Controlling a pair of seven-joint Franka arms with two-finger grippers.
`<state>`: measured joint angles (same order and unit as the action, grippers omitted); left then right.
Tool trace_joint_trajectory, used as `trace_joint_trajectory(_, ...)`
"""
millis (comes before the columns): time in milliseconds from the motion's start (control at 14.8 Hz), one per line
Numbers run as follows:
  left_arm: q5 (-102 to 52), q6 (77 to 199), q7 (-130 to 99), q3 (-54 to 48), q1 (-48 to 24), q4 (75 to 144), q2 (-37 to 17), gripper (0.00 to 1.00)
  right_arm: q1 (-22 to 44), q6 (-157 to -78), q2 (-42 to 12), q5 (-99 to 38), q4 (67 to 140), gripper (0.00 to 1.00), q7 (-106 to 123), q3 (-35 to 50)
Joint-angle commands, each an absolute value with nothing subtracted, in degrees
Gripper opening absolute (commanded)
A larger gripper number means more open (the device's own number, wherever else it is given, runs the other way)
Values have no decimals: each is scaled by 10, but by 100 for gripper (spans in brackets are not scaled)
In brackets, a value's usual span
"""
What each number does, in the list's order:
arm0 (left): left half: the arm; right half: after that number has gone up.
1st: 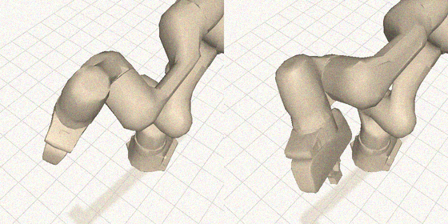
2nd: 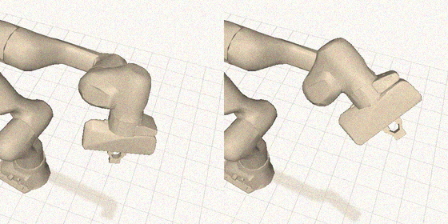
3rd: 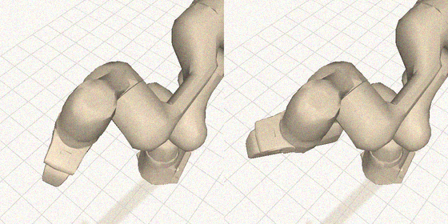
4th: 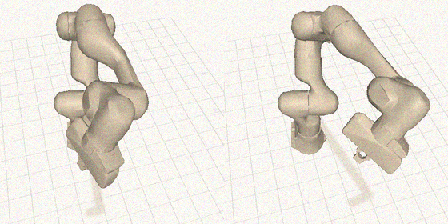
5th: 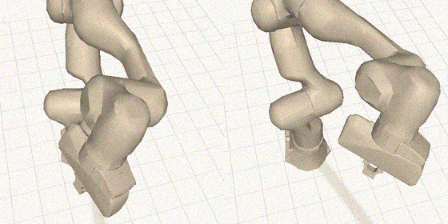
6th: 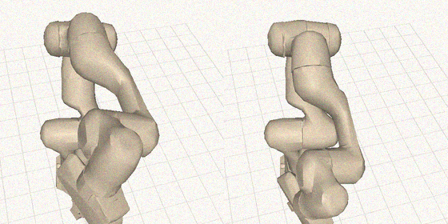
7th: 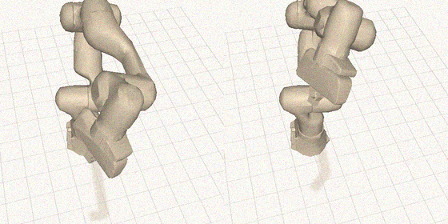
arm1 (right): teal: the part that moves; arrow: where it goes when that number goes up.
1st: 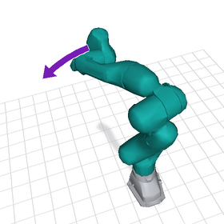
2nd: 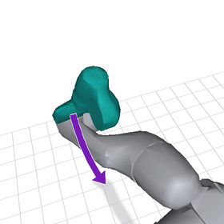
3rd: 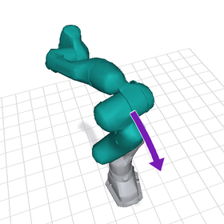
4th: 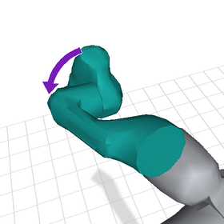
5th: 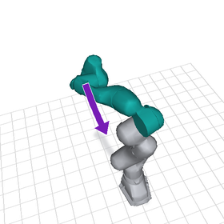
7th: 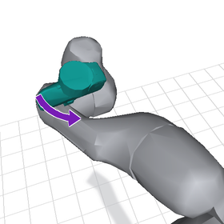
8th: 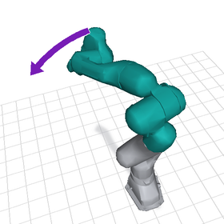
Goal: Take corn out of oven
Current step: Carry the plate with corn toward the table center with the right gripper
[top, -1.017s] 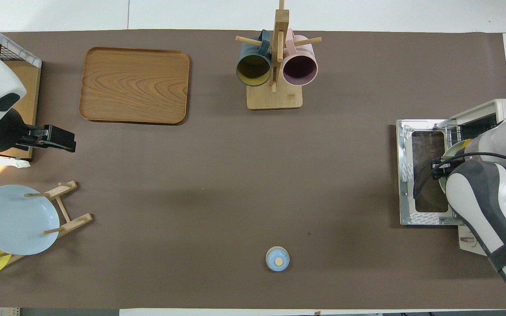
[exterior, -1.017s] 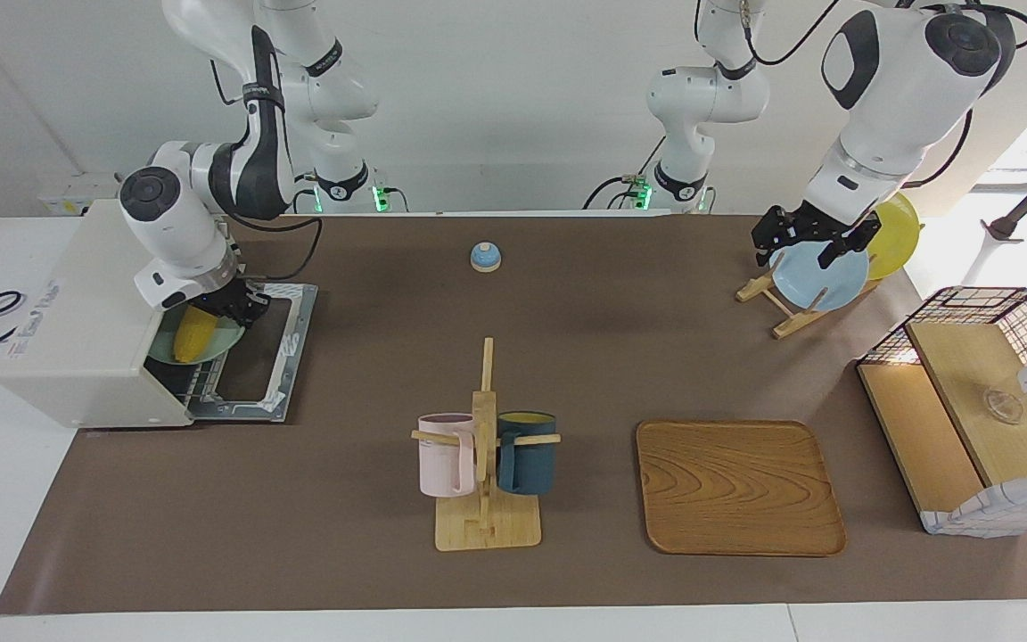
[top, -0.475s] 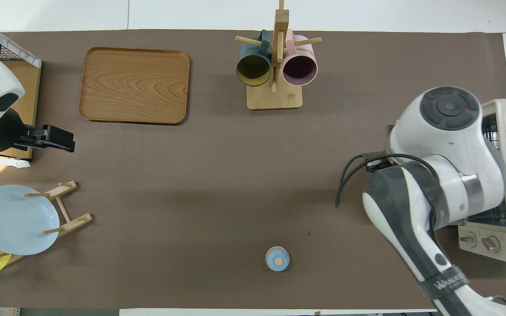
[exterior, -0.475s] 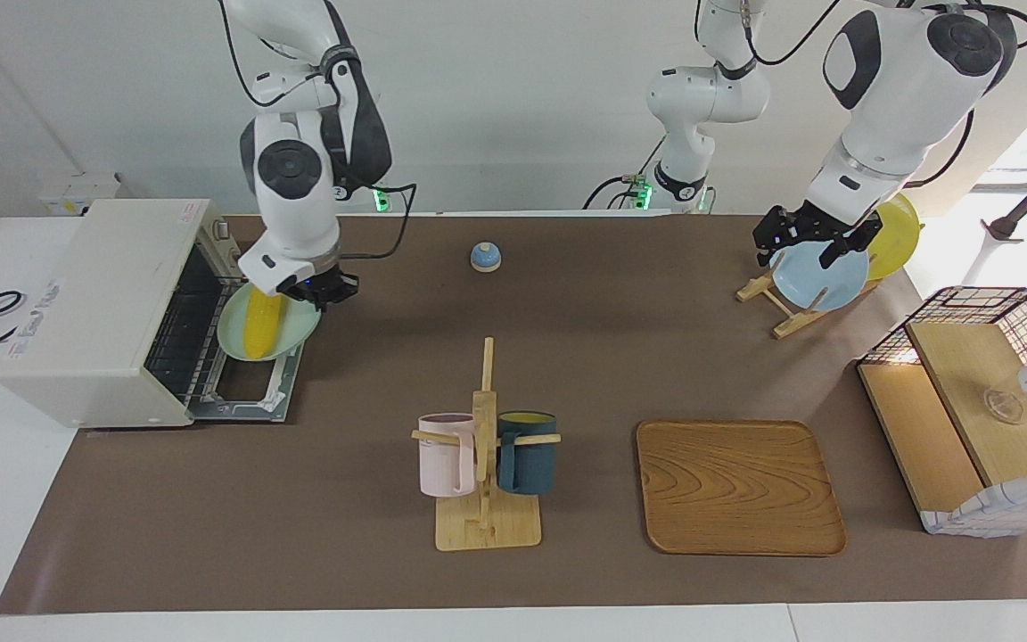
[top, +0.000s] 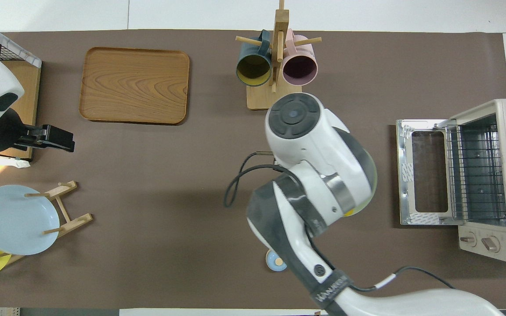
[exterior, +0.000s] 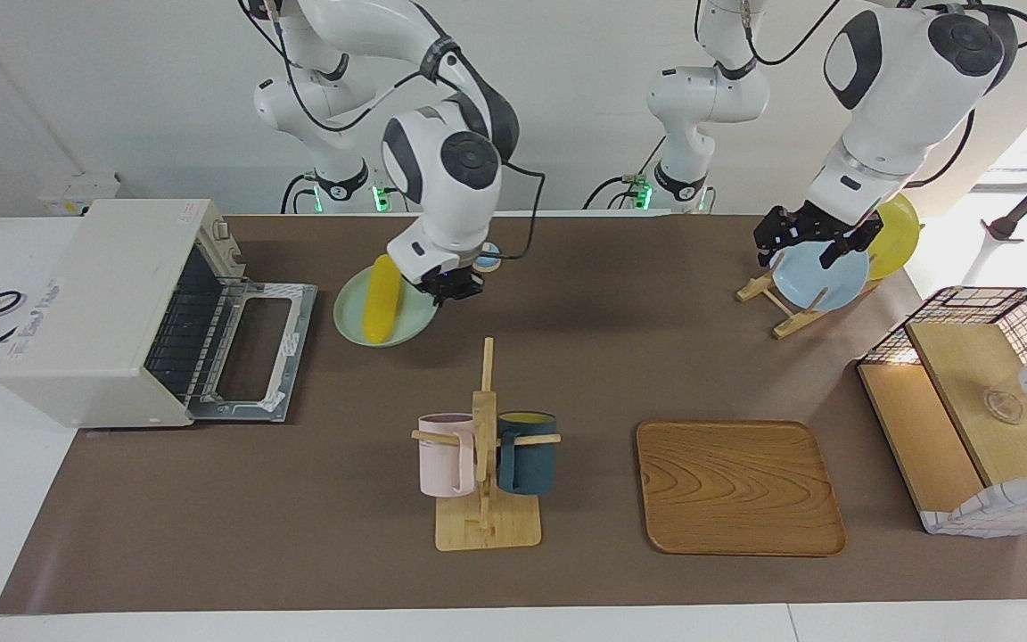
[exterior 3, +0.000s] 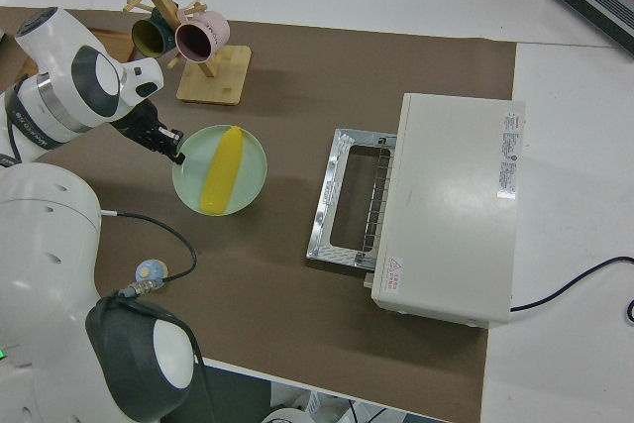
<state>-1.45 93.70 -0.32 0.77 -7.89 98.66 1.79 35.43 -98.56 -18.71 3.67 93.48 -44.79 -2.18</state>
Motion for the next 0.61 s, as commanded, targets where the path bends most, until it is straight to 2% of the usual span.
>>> trace_joint_trajectory(0, -3, 944, -4, 8, -78, 1000, 33, 100, 380, -1010, -276, 5, 848, 0, -490, -19)
trace_joint_trajectory(407, -3, 947, -4, 8, -78, 1000, 33, 100, 393, -1167, -257, -79, 964, 0, -496, -15)
trace_joint_trajectory(542, -3, 947, -4, 8, -78, 1001, 33, 100, 388, -1172, -256, -83, 967, 0, -495, -15)
